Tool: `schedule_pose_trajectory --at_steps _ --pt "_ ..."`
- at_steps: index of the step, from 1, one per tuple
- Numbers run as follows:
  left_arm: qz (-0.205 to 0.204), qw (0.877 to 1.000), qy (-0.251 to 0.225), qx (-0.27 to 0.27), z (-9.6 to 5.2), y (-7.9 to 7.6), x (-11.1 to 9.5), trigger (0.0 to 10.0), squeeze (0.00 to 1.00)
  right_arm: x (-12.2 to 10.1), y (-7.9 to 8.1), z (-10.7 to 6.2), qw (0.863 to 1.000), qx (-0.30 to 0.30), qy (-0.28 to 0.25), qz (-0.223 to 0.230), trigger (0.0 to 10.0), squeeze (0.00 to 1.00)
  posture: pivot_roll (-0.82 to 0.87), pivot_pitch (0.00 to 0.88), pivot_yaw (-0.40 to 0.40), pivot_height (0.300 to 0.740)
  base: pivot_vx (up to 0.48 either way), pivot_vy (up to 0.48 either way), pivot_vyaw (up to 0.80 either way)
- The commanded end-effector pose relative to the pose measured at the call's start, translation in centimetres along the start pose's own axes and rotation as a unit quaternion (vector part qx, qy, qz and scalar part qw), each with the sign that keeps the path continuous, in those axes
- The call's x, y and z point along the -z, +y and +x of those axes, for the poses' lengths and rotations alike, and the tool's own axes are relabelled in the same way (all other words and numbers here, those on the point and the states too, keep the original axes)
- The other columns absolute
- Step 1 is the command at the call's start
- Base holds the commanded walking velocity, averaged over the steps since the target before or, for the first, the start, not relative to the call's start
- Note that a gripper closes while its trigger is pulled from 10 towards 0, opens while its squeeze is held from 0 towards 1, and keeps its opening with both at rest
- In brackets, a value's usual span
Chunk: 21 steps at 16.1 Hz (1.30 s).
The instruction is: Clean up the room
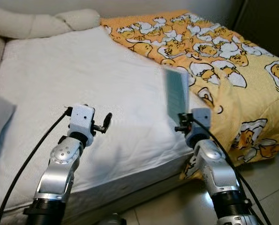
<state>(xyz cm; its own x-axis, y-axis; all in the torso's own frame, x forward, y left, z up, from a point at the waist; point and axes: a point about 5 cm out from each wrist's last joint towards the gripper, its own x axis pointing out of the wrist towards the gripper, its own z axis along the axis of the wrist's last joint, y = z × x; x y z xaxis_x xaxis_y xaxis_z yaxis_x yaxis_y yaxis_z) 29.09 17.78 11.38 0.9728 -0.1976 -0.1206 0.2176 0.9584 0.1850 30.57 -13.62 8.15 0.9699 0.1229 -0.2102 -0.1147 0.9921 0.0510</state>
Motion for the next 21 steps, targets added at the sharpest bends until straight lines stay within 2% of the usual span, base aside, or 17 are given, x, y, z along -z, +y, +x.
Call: schedule_pose_trajectory --at_steps 1,21 --pt "0.006 1.000 0.003 -0.008 0.01 0.58 0.00 10.0 0.27 -1.45 0.46 0.36 0.999 -0.008 -0.032 0.003 10.0 0.00 0.15 0.000 0.015 0.740 0.000 0.311 0.00" --pt "0.005 1.000 0.004 -0.006 0.02 0.53 0.05 10.0 0.27 -1.39 0.61 0.45 0.999 -0.016 -0.030 -0.001 10.0 0.00 0.14 0.000 0.017 0.740 0.000 0.311 0.00"
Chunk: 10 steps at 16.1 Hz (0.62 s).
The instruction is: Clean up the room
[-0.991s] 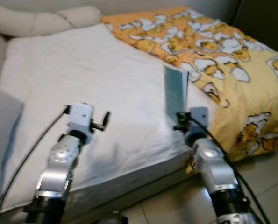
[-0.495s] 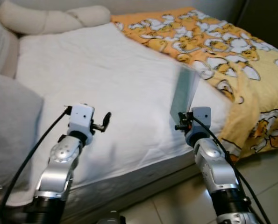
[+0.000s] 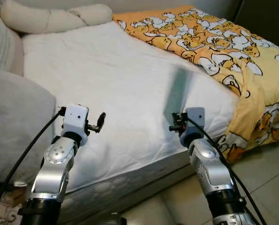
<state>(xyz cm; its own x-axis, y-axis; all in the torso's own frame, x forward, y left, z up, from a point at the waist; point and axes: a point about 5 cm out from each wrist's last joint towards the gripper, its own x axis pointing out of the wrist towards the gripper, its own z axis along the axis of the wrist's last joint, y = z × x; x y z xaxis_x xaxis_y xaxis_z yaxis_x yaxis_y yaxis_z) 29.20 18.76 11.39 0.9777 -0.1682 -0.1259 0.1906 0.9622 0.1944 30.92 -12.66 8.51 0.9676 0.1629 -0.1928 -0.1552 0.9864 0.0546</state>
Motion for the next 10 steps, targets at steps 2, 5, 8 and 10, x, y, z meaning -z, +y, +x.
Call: schedule_pose_trajectory --at_steps 2,5,8,10 --pt "0.003 1.000 -0.007 0.007 0.09 -0.45 -0.26 10.0 0.27 -0.97 -0.34 0.06 1.000 0.005 -0.022 0.001 10.0 0.00 0.14 0.000 0.017 0.740 0.000 0.000 0.00" --pt "0.011 1.000 -0.007 0.015 0.18 -0.74 -0.39 10.0 0.26 -0.95 -0.33 0.07 1.000 0.005 -0.021 0.001 10.0 0.00 0.14 0.000 0.019 0.740 0.000 0.000 0.00" --pt "0.008 1.000 -0.010 0.016 0.19 -0.70 -0.48 10.0 0.29 -0.96 -0.18 0.10 1.000 -0.006 -0.020 -0.005 10.0 0.00 0.14 0.000 0.018 0.740 0.000 0.000 0.00" --pt "0.005 1.000 -0.014 0.012 0.19 -0.51 -0.63 10.0 0.29 -1.08 0.17 0.11 0.999 -0.020 -0.022 -0.018 10.0 0.00 0.14 0.000 0.018 0.740 0.000 0.000 0.70"
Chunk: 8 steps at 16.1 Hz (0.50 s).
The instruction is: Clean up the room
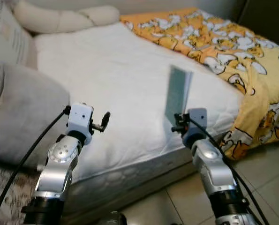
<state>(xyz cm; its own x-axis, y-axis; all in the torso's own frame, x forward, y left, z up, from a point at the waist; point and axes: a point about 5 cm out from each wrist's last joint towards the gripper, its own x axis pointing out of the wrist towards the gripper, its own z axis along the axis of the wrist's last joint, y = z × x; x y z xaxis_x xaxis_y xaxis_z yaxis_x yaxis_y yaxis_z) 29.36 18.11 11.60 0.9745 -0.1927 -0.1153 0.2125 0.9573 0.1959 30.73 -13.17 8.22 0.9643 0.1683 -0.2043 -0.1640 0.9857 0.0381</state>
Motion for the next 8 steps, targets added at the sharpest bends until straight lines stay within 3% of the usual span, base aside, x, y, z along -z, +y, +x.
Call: schedule_pose_trajectory --at_steps 1,5,8 --pt "0.003 1.000 -0.007 0.001 -0.05 0.08 -0.30 10.0 0.29 -1.43 0.83 0.33 0.999 -0.027 -0.027 -0.016 10.0 0.00 0.14 0.000 0.018 0.740 0.000 0.000 0.80" --pt "0.004 1.000 -0.008 0.002 -0.03 0.09 -0.34 10.0 0.29 -1.40 0.97 0.46 0.997 -0.067 -0.017 -0.025 10.0 0.00 0.15 0.000 0.019 0.740 0.000 0.000 0.80" --pt "0.005 1.000 -0.007 0.006 -0.05 -0.05 -0.30 10.0 0.29 -1.61 0.25 0.60 0.998 -0.060 -0.017 -0.027 10.0 0.00 0.15 0.000 0.020 0.740 0.000 0.000 0.80"
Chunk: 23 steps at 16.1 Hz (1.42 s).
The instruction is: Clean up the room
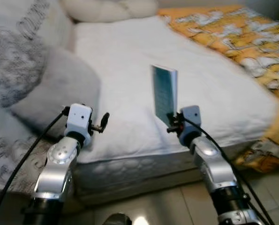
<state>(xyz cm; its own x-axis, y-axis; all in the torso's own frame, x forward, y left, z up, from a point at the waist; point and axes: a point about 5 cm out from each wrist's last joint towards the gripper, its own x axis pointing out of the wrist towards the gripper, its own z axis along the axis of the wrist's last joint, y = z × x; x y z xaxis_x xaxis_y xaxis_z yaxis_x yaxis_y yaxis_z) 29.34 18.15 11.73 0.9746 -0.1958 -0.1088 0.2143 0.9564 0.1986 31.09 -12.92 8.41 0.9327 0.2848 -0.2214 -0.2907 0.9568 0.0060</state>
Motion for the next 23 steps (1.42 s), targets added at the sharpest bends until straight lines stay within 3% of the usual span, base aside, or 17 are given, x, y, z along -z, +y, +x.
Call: schedule_pose_trajectory --at_steps 1,4,8,15,19,23 --pt "0.004 1.000 -0.004 0.007 0.0 -0.2 -0.2 10.0 0.28 -1.4 -0.2 0.2 1.000 0.004 -0.027 0.000 10.0 0.00 0.15 0.000 0.020 0.740 0.000 0.000 0.80" --pt "0.002 1.000 -0.013 0.019 0.0 -0.5 -0.4 10.0 0.28 -1.1 -0.7 0.2 0.999 0.020 -0.023 0.013 10.0 0.00 0.15 0.000 0.021 0.740 0.000 0.000 0.00" --pt "-0.007 0.999 -0.029 0.023 0.0 -0.6 -0.9 10.0 0.29 -1.1 -0.2 0.2 1.000 -0.002 -0.021 -0.014 10.0 0.00 0.14 0.000 0.024 0.740 0.000 0.000 0.00" --pt "-0.017 1.000 -0.023 0.012 0.0 -0.4 -0.5 10.0 0.30 -1.2 0.2 0.3 0.999 -0.009 -0.023 -0.022 10.0 0.00 0.14 0.000 0.019 0.740 0.286 0.000 0.00" --pt "-0.021 1.000 -0.018 0.008 0.0 -0.3 -0.3 10.0 0.29 -1.1 0.6 0.4 0.999 -0.015 -0.023 -0.024 10.0 0.00 0.14 0.000 0.018 0.740 0.305 0.000 0.78" --pt "-0.021 1.000 -0.016 0.010 0.0 -0.3 -0.2 10.0 0.29 -1.0 0.6 0.4 0.999 -0.015 -0.020 -0.023 10.0 0.00 0.14 0.000 0.023 0.740 0.306 0.000 0.00"
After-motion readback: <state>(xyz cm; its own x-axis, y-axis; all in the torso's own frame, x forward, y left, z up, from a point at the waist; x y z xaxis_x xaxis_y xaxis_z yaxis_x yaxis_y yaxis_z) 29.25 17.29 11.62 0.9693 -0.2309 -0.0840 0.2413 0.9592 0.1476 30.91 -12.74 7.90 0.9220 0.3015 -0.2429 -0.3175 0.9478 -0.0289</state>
